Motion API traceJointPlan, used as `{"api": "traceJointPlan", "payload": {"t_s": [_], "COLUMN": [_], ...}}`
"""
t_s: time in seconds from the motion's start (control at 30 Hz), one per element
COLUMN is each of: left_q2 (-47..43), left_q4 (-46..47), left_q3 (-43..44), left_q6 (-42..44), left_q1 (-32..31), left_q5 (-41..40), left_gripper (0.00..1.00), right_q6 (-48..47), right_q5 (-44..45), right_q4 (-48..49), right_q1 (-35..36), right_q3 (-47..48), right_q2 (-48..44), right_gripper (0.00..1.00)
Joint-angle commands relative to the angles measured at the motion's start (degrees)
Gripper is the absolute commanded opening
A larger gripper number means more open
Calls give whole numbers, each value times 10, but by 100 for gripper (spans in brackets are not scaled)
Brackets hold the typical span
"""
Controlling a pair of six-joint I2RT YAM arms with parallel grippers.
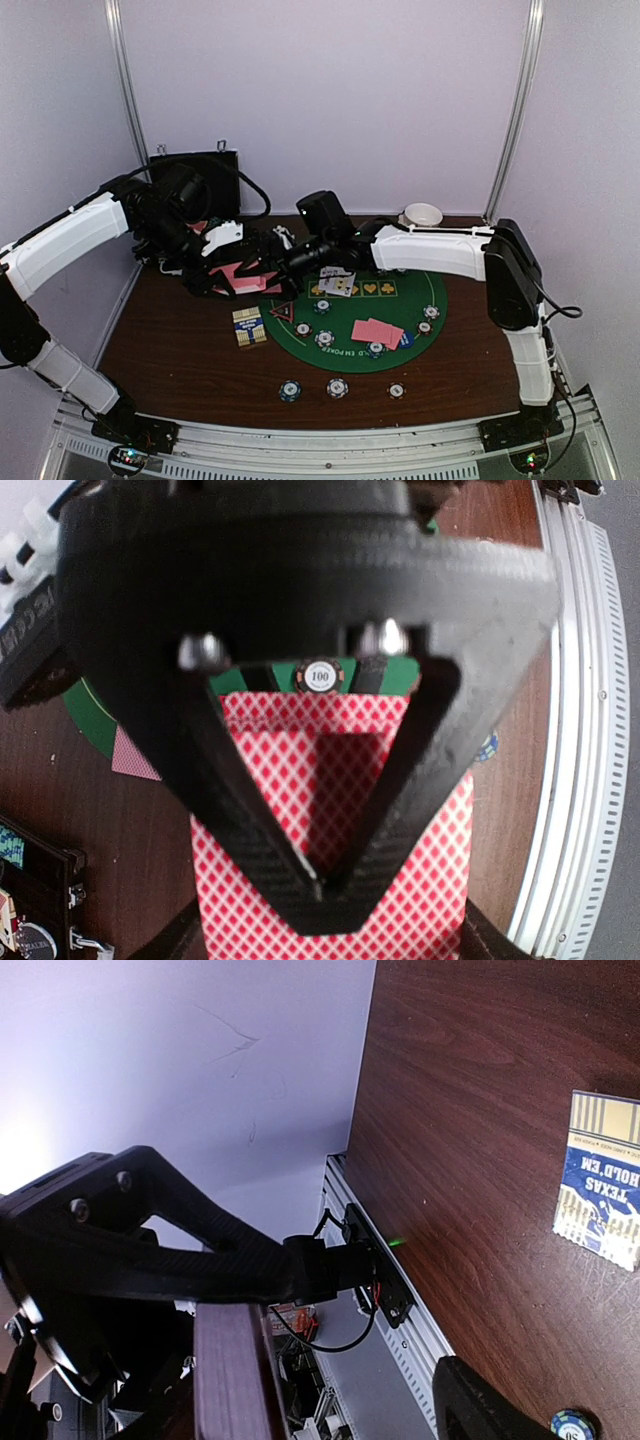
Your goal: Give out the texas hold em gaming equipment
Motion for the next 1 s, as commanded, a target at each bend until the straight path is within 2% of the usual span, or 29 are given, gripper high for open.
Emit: {"api": "traceJointPlan", "payload": {"t_s": [0.0,0.47,0.53,0.97], "left_q2": [-12,-8,-6,-1], "left_q4": [8,7,8,7], "left_q3": [12,12,14,14], "left_q6": [-1,0,-1,2], "left_q1": [3,3,3,3], "left_q5": [17,16,14,4], "left_gripper": [0,0,0,0], "right_q6": [-15,-50,-47,-22], "right_q5": [17,13,10,-5], "right_q4": [-29,-75,-77,-47], "right_q1": [-23,-30,-30,-32], "right_q3": [-36,-60,-60,-75], "right_q2": [-37,-105,-119,-145], "right_gripper": [71,47,39,13]}}
